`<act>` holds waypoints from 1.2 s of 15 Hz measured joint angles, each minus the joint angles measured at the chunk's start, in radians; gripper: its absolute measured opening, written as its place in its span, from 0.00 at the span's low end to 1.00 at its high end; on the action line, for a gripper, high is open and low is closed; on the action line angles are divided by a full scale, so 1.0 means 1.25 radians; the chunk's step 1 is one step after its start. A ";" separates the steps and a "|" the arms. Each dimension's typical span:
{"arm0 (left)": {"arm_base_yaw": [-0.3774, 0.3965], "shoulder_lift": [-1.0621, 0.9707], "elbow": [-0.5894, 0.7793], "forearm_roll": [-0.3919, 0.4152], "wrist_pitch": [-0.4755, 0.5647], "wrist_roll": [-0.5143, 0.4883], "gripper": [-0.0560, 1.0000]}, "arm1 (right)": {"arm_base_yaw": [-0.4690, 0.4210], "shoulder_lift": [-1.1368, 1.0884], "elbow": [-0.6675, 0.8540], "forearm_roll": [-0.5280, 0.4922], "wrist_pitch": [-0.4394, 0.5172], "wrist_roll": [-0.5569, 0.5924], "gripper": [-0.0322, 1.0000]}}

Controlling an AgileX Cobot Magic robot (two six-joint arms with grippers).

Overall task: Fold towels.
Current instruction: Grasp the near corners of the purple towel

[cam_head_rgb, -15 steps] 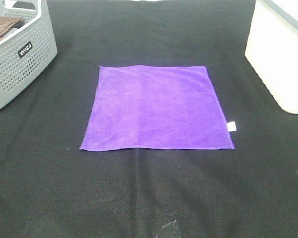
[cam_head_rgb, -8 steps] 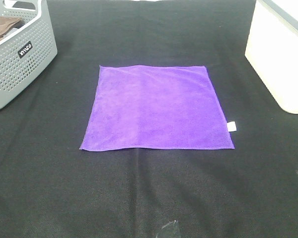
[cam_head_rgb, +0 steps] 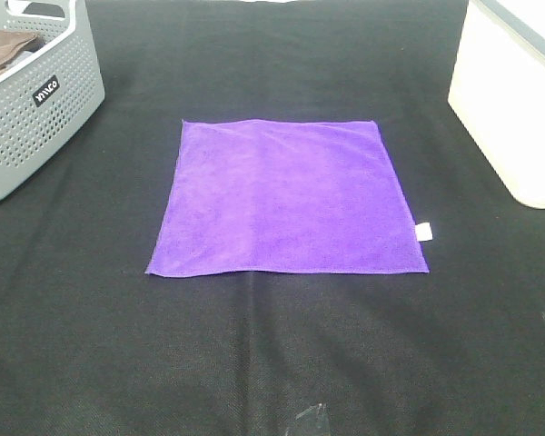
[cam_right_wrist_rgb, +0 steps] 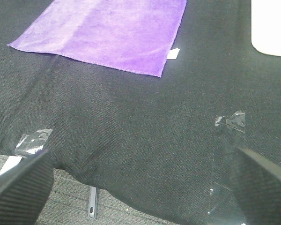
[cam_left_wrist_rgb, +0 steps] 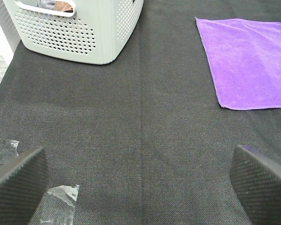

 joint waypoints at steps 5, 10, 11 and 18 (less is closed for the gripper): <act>0.000 0.000 0.000 0.000 0.000 0.000 0.99 | 0.000 0.000 0.000 0.001 0.000 0.000 0.97; 0.000 0.000 0.000 0.000 0.000 0.000 0.99 | 0.000 0.000 0.000 0.002 0.000 0.000 0.97; 0.000 0.005 -0.005 -0.006 0.006 0.000 0.99 | 0.000 0.000 -0.001 0.002 -0.002 0.000 0.97; 0.000 0.562 -0.298 -0.012 0.103 0.000 0.99 | 0.000 0.594 -0.255 0.061 -0.004 0.018 0.97</act>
